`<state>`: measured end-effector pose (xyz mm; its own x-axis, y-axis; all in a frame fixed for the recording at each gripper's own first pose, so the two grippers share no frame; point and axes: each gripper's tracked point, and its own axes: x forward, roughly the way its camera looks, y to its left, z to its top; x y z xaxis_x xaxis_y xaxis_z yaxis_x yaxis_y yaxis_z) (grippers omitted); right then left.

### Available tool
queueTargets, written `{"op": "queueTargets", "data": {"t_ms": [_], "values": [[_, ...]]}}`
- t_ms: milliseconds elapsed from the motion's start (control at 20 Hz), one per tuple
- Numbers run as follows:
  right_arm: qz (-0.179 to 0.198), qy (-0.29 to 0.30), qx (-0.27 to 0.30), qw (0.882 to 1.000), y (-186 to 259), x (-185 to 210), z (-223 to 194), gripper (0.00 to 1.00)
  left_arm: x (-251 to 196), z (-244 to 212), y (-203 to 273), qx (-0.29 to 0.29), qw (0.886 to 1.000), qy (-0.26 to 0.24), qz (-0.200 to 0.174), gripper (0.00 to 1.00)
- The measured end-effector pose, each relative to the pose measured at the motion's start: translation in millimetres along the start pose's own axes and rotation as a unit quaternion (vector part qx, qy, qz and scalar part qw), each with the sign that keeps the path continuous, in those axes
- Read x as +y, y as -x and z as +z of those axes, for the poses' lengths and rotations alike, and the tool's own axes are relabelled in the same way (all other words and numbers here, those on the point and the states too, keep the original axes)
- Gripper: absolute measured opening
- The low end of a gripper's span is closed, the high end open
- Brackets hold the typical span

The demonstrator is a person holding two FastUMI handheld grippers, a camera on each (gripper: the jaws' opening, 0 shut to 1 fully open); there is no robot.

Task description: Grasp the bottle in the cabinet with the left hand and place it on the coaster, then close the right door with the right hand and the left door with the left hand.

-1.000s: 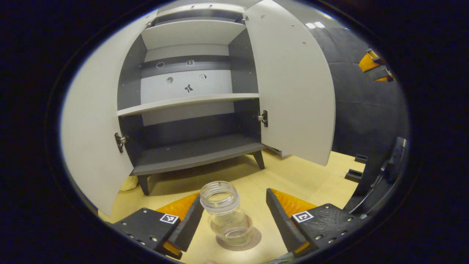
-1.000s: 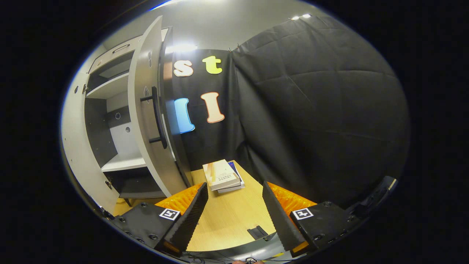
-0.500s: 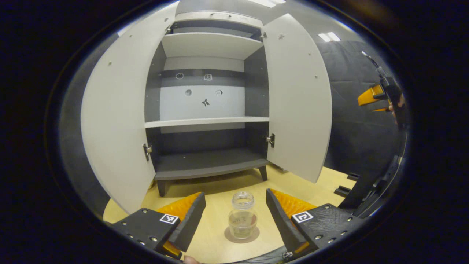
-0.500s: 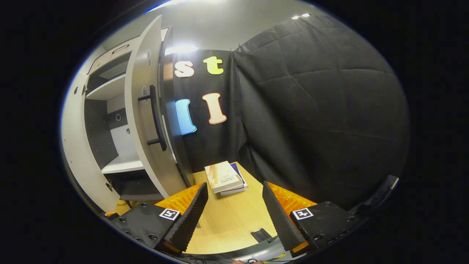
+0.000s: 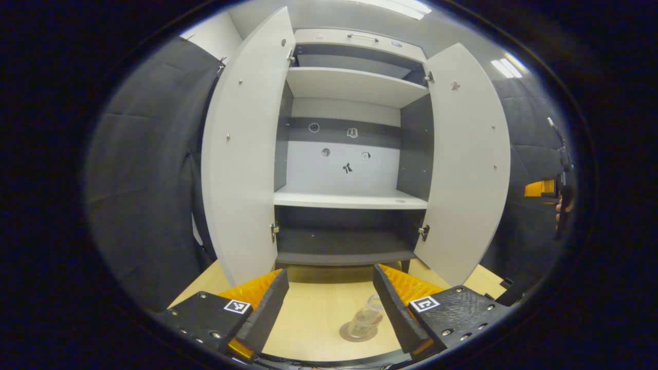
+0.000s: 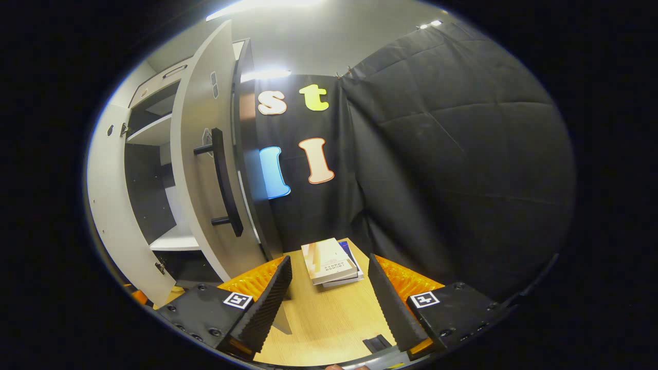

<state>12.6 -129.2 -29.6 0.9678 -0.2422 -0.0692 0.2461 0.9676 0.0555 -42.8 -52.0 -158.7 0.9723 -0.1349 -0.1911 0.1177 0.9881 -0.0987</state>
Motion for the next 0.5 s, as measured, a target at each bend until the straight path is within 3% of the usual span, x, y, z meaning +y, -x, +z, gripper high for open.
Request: {"op": "queueTargets", "data": {"t_ms": [150, 200, 500], "values": [[0.015, -0.004, -0.003, 1.0, -14.4, 4.7, 11.1, 0.95, 15.9, 41.8, 5.8, -0.01, 0.999, -0.018, 0.034, 0.96], [0.018, -0.006, -0.003, 1.0, -18.3, 5.9, 15.1, 0.92, 21.3, 56.5, 9.6, -0.009, 0.998, -0.022, 0.05, 0.96], [0.026, -0.037, -0.014, 0.999, -55.0, 7.7, 40.3, 0.95, 21.2, 108.6, 0.5, -0.001, 0.997, 0.038, 0.068, 0.96]]}}
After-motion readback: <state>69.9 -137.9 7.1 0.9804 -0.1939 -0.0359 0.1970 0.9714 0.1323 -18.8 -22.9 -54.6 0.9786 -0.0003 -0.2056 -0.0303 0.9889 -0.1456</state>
